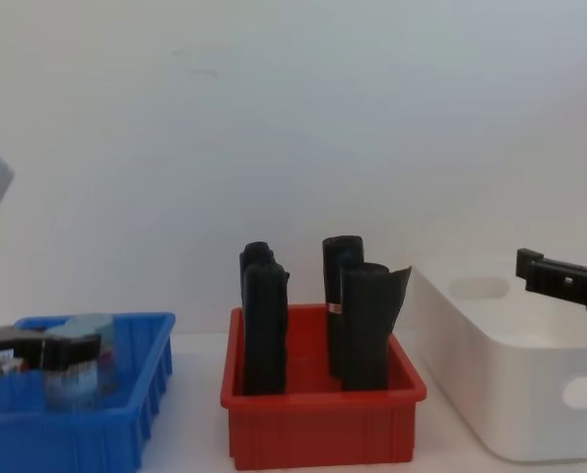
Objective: Pick the cotton swabs from the blue box and place them into the white box.
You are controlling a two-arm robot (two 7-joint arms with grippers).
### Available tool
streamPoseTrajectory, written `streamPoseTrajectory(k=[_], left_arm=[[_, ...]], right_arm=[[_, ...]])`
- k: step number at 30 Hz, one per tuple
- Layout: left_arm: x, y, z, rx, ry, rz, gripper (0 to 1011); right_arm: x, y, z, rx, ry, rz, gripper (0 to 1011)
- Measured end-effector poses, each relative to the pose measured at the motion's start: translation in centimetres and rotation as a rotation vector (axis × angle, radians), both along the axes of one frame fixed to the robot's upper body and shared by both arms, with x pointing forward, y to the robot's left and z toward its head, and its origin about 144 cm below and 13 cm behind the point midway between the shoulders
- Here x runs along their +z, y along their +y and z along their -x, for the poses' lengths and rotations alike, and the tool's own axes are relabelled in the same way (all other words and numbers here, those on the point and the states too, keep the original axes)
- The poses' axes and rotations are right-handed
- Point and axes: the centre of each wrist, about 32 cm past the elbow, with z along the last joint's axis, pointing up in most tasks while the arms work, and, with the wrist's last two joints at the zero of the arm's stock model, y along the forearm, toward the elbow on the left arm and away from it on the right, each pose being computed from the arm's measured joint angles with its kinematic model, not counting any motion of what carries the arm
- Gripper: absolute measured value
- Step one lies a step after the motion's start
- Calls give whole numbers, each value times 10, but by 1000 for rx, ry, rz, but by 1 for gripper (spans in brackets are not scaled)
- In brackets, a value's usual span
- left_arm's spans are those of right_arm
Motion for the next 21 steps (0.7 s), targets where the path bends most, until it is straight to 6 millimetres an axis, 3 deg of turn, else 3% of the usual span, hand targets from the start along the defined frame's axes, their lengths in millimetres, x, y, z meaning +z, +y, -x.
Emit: streamPoseTrajectory(k=[21], left_arm=[[75, -7, 14, -182, -65, -70, 664]], right_arm=[[0, 0, 0, 0, 0, 0, 1002]])
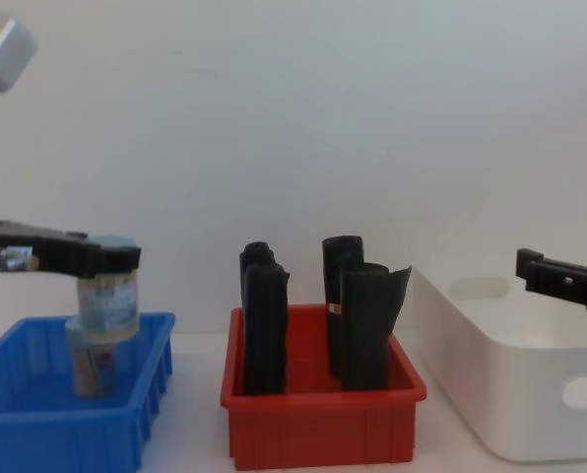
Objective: Pick the cotton swabs from the blue box and place them into the white box.
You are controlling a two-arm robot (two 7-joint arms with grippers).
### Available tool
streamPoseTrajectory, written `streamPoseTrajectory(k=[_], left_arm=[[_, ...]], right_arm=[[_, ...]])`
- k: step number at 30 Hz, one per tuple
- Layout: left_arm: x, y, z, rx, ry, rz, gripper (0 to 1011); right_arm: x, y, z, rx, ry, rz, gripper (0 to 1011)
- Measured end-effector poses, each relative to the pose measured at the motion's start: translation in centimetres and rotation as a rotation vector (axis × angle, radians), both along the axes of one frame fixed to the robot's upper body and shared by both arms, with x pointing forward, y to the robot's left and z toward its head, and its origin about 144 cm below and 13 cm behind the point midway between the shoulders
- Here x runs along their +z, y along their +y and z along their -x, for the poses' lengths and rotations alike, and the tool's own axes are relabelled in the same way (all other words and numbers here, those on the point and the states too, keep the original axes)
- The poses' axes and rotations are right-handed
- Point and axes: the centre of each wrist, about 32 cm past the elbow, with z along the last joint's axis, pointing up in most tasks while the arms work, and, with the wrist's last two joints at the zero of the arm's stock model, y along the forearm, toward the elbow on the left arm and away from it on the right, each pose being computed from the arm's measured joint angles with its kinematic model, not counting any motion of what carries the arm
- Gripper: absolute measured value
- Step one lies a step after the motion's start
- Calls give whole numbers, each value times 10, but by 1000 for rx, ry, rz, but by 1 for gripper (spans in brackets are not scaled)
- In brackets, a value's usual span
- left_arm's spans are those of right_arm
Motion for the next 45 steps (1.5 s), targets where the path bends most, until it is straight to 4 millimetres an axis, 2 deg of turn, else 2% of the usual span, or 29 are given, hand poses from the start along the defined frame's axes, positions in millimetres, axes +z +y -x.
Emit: streamPoseTrajectory(k=[9, 24, 35, 45], left_arm=[[26, -5, 3, -129, -10, -10, 664], [52, -18, -1, -357, -7, -3, 664], [60, -25, -4, -448, -3, 8, 664], [64, -27, -5, -484, -1, 12, 664]], right_arm=[[0, 0, 0, 0, 0, 0, 1002], [0, 0, 0, 0, 0, 0, 1002], [0, 0, 0, 10, 0, 1, 1002], [2, 4, 0, 94, 0, 13, 1002]])
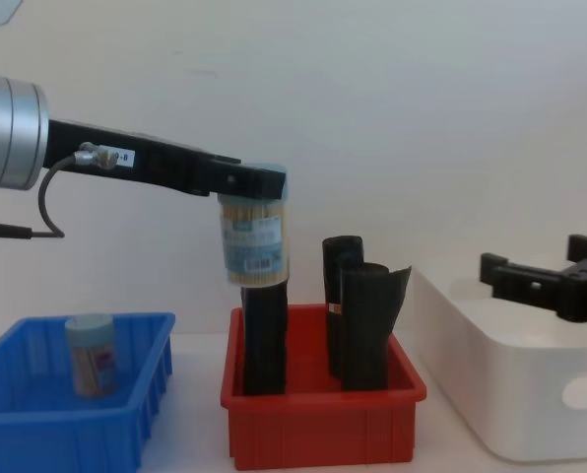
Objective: Pick the cotton swabs from the blue box and place them into the white box.
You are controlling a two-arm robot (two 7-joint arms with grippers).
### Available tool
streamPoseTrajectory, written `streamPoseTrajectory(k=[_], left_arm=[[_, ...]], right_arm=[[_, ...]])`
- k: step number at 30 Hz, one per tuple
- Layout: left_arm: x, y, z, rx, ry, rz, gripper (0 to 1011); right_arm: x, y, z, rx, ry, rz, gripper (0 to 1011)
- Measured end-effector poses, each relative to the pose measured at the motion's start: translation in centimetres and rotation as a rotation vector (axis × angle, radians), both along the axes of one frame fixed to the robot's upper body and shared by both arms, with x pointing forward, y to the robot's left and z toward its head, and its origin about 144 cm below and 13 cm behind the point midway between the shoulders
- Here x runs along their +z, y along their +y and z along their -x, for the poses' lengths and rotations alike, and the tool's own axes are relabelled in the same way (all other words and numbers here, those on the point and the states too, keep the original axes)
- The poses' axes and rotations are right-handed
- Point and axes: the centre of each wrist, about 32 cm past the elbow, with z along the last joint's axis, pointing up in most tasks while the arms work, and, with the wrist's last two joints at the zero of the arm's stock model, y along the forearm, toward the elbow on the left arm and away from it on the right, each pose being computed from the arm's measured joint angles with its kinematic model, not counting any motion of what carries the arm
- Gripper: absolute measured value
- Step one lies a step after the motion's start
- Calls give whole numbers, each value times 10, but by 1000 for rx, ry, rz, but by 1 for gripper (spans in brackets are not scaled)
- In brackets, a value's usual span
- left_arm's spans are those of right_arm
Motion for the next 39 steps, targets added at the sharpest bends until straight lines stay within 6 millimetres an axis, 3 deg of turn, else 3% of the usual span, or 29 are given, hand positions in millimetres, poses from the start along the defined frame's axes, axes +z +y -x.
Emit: streamPoseTrajectory(k=[14, 23, 39], left_arm=[[2, -2, -1, -22, 1, 2, 664], [2, -2, -1, -27, 2, 2, 664], [3, -2, -1, -29, 2, 2, 664]], right_arm=[[9, 17, -8, 184, 6, 28, 1002], [17, 40, -25, 329, 21, 58, 1002], [26, 75, -54, 377, 50, 80, 1002]])
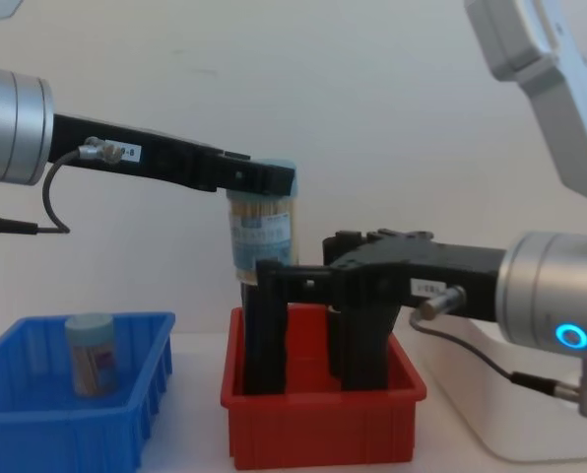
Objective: Pick the cotton swabs from the blue box and place them into the white box.
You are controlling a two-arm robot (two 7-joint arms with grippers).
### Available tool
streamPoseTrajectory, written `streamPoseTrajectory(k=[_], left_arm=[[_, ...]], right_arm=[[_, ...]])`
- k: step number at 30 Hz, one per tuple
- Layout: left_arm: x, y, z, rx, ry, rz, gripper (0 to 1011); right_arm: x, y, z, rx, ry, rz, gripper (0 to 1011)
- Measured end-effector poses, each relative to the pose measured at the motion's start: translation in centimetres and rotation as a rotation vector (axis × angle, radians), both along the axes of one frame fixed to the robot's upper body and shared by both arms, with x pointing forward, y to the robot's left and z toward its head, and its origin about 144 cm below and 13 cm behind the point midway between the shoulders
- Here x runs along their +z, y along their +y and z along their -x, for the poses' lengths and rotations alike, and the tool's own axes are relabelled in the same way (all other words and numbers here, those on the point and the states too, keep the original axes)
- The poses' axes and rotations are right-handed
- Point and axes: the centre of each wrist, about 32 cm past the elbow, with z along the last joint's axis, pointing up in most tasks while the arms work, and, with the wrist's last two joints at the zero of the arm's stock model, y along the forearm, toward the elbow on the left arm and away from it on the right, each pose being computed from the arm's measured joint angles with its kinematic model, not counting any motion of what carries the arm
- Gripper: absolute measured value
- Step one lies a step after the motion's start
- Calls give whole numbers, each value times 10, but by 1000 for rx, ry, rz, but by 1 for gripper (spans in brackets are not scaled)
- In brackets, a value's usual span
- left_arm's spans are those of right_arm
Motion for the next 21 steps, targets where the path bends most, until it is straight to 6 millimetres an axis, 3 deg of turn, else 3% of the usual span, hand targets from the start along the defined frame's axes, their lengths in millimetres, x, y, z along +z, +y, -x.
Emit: streamPoseTrajectory(k=[21], left_arm=[[0, 0, 0, -1, 0, 0, 664]], right_arm=[[4, 31, -29, -22, -6, -3, 1001]])
